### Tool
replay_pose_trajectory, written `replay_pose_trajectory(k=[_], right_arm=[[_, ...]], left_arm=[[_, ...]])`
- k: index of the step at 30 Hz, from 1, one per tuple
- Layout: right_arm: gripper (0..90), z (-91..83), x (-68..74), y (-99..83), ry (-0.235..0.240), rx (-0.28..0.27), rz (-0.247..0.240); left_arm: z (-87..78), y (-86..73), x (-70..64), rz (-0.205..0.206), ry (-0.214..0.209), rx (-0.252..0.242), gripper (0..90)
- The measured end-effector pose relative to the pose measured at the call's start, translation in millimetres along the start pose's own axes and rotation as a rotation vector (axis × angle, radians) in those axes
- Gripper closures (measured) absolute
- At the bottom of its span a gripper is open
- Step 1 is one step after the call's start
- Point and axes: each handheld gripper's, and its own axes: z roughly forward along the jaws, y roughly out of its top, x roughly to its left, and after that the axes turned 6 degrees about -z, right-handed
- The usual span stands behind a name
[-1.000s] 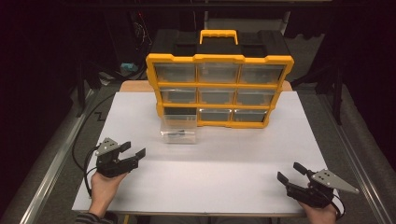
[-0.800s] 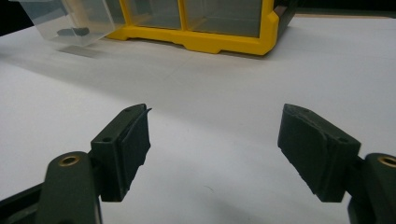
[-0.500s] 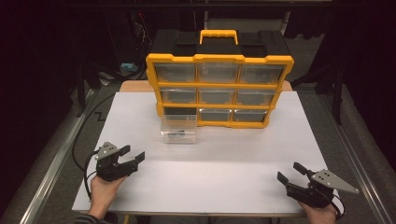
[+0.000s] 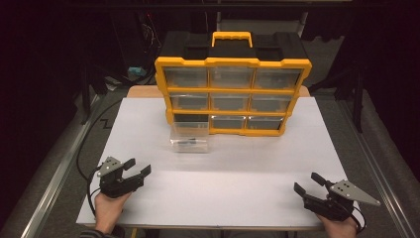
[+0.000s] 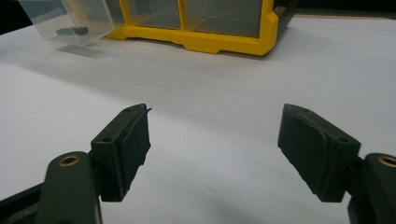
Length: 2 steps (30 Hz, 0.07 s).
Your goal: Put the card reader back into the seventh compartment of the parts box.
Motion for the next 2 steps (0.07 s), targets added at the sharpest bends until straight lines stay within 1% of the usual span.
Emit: replay_pose_trajectory(k=[2], right_arm=[[25.4, -0.1, 0.1, 0.0, -0.001, -0.001, 0.001]], left_arm=[[-0.3, -0.3, -0.1, 0.001, 0.000, 0.000, 31.5]])
